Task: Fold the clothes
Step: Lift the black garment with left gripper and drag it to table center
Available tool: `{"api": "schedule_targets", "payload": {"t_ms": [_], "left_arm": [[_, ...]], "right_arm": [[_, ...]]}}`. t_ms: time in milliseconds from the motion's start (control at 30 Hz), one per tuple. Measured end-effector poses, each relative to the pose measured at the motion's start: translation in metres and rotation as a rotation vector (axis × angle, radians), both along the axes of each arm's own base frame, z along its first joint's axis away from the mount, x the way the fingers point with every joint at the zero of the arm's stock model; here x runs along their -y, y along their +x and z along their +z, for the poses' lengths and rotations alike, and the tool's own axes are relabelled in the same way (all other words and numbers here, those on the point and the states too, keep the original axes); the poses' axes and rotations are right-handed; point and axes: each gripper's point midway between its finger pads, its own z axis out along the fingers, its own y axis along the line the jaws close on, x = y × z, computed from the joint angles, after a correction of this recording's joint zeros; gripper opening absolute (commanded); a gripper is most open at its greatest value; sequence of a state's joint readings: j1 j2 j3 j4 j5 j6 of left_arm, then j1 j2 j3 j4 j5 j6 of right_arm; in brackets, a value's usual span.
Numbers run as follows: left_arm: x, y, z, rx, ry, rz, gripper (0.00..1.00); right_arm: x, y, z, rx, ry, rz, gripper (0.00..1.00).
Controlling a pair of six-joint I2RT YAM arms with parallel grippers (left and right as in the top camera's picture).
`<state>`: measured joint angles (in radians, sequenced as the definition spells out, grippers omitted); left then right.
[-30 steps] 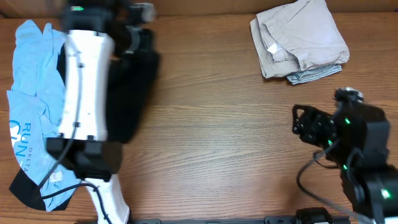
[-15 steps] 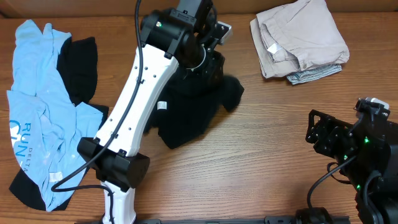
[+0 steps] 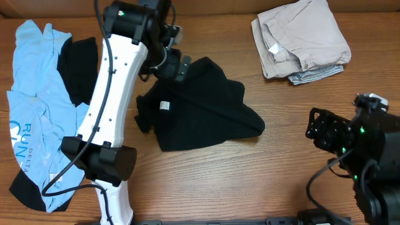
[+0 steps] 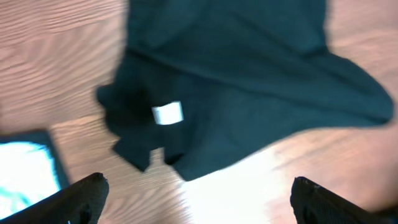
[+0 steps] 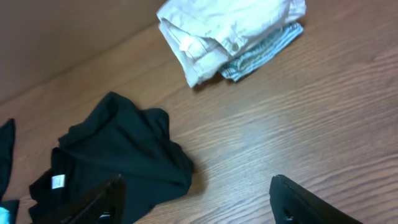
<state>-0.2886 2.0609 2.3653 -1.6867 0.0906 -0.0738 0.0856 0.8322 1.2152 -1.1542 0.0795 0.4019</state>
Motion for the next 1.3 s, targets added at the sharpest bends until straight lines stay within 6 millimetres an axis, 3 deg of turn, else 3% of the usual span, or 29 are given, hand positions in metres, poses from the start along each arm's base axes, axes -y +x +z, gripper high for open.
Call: {"api": "schedule_targets", "payload": {"t_ms": [200, 267, 400, 567, 667, 933, 1067, 1300], "left_arm": [[-0.025, -0.003, 0.004, 0.024, 0.095, 0.113, 0.94], [-0.035, -0.013, 0.006, 0.024, 0.131, 0.147, 0.95], [-0.063, -0.052, 0.008, 0.028, 0.212, 0.255, 0.96], [-0.07, -0.071, -0.008, 0.138, 0.159, 0.333, 0.97], [-0.064, -0.071, -0.038, 0.192, 0.089, 0.349, 0.98], [-0.05, -0.074, -0.148, 0.154, 0.015, 0.329, 0.97], [-0.048, -0.081, -0.182, 0.111, 0.017, 0.323, 0.93], [-0.047, -0.084, -0.221, 0.055, 0.027, 0.318, 0.89]], "right_arm": [[-0.001, 0.015, -0.026, -0.121, -0.015, -0.001, 0.81], [-0.001, 0.021, -0.034, -0.157, -0.017, 0.0, 0.81], [-0.003, 0.032, -0.046, -0.2, -0.018, 0.003, 0.81], [-0.004, 0.04, -0.053, -0.22, -0.018, 0.005, 0.82], [-0.005, 0.041, -0.053, -0.221, -0.014, 0.009, 0.82], [-0.008, 0.039, -0.054, -0.229, -0.004, 0.019, 0.82], [-0.007, 0.039, -0.055, -0.232, -0.004, 0.019, 0.82], [-0.008, 0.04, -0.054, -0.225, -0.003, 0.019, 0.82]]}}
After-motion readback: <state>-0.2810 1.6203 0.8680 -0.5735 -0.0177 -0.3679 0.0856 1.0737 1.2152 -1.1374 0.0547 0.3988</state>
